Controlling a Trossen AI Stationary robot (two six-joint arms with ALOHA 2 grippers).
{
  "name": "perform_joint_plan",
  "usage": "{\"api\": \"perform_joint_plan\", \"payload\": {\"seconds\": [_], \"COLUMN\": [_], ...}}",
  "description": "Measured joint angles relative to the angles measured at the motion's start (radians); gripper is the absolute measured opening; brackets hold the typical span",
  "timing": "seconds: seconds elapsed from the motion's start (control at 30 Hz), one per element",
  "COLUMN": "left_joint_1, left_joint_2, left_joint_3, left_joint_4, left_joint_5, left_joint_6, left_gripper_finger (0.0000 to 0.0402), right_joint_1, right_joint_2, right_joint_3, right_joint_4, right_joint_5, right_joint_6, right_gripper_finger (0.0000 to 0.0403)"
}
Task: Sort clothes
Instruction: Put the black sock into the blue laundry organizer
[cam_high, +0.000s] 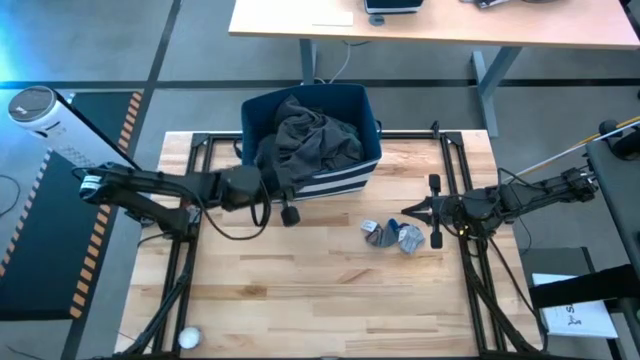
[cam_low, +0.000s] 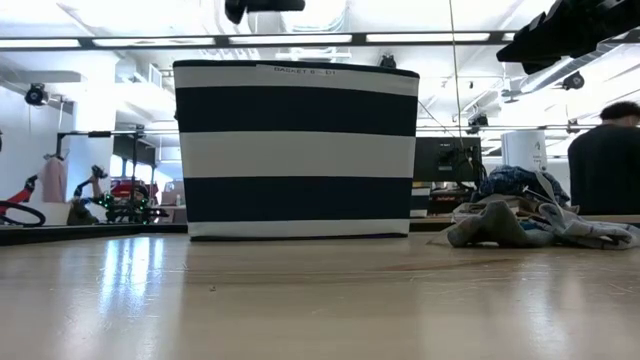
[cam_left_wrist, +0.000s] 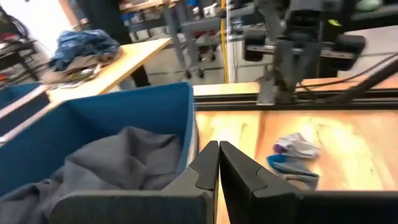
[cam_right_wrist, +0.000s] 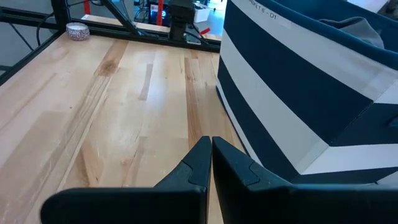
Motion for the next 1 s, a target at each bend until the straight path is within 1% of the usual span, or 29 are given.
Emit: {"api": "perform_joint_plan", "payload": {"seconds": [0.2,0.37,0.53,0.63,0.7,0.8,0.9,1.0], "left_joint_1": [-0.019,-0.038,-0.061,-0.079,-0.094,-0.109,-0.128,-0.147], "left_joint_2": [-0.042,-0.086,-0.148,-0.188,-0.21,-0.234,-0.252,-0.269], "left_joint_3": [-0.204,-0.385,-0.531,-0.573,-0.59,-0.594,-0.589,-0.586], "left_joint_4": [0.198,0.485,0.676,0.696,0.689,0.675,0.657,0.637], "left_joint_5": [0.009,0.015,0.033,0.042,0.049,0.054,0.058,0.058], "left_joint_6": [-0.042,-0.031,-0.005,0.004,0.024,0.054,0.079,0.105], "left_gripper_finger": [0.0,0.0,0.0,0.0,0.0,0.0,0.0,0.0], "right_joint_1": [0.0,0.0,0.0,0.0,0.0,0.0,0.0,0.0], "right_joint_2": [0.0,0.0,0.019,0.048,0.081,0.151,0.225,0.295], "right_joint_3": [0.0,-0.008,-0.009,-0.009,-0.009,-0.009,-0.009,0.008], "right_joint_4": [0.0,-0.003,0.0,-0.006,-0.016,-0.017,-0.018,-0.033], "right_joint_5": [0.0,0.0,0.0,-0.002,-0.029,-0.075,-0.087,-0.137], "right_joint_6": [0.0,0.0,0.022,0.101,0.145,0.204,0.271,0.289], "right_gripper_finger": [0.0,0.0,0.0,0.0,0.0,0.0,0.0,0.0004]}}
